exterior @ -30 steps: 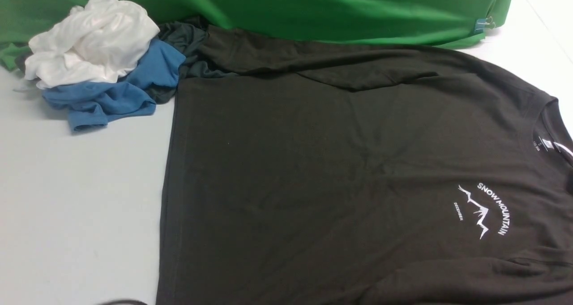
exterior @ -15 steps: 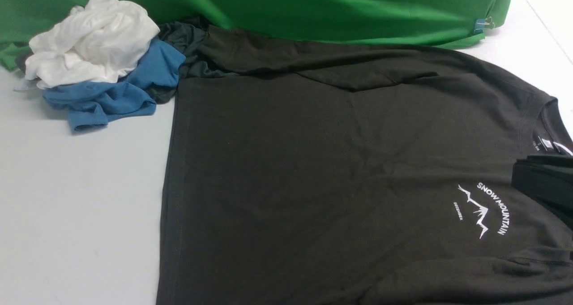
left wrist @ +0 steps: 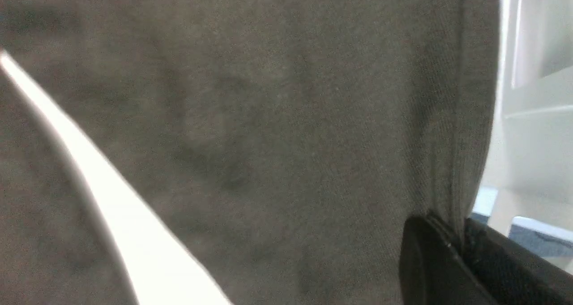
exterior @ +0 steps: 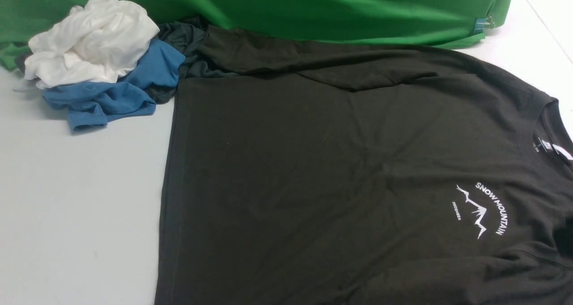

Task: Fold a long-sleeved shirt on a white desktop.
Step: 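Grasp the left edge of the dark T-shirt lying flat on the table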

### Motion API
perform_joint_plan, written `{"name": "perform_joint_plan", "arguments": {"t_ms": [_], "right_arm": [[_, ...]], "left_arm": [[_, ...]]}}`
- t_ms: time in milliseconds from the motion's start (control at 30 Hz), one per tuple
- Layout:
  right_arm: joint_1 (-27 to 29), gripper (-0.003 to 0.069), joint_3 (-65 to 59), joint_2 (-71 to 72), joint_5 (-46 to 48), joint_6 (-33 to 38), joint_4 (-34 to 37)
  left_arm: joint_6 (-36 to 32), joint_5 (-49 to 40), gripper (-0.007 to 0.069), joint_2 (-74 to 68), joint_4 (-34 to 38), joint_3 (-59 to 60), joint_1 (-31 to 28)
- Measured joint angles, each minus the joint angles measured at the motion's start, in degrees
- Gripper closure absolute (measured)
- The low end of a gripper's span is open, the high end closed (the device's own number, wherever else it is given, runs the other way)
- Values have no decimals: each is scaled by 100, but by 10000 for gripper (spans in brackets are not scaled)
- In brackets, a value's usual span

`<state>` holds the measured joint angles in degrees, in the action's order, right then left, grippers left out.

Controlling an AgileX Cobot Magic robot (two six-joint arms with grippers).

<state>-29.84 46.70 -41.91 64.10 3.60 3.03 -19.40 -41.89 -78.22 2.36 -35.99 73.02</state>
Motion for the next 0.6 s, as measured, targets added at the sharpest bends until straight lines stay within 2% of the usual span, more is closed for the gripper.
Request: {"name": "perform_joint_plan", "arguments": {"t_ms": [100,233,267,333,500,600], "right_arm": [[0,492,-35,-298,382,518,-8],[0,459,-335,-883,527,1643,-8],[0,419,-558,-1109,541,2236,-8],[-1,341,-863,-1345,450,2927,-8],[-6,123,-1705,-1698,-398,3859,-230],[-6,92,-2070,-1731,-1062,4194,-454]], "left_arm": [[43,-280,588,266,-12,-138,0],[117,-527,588,693,-13,-206,0],[153,-614,588,808,-13,-219,0],[174,-695,588,966,-13,-239,0],[188,-740,588,1301,-24,-245,0],[188,-746,588,1398,-74,-245,0]]}}
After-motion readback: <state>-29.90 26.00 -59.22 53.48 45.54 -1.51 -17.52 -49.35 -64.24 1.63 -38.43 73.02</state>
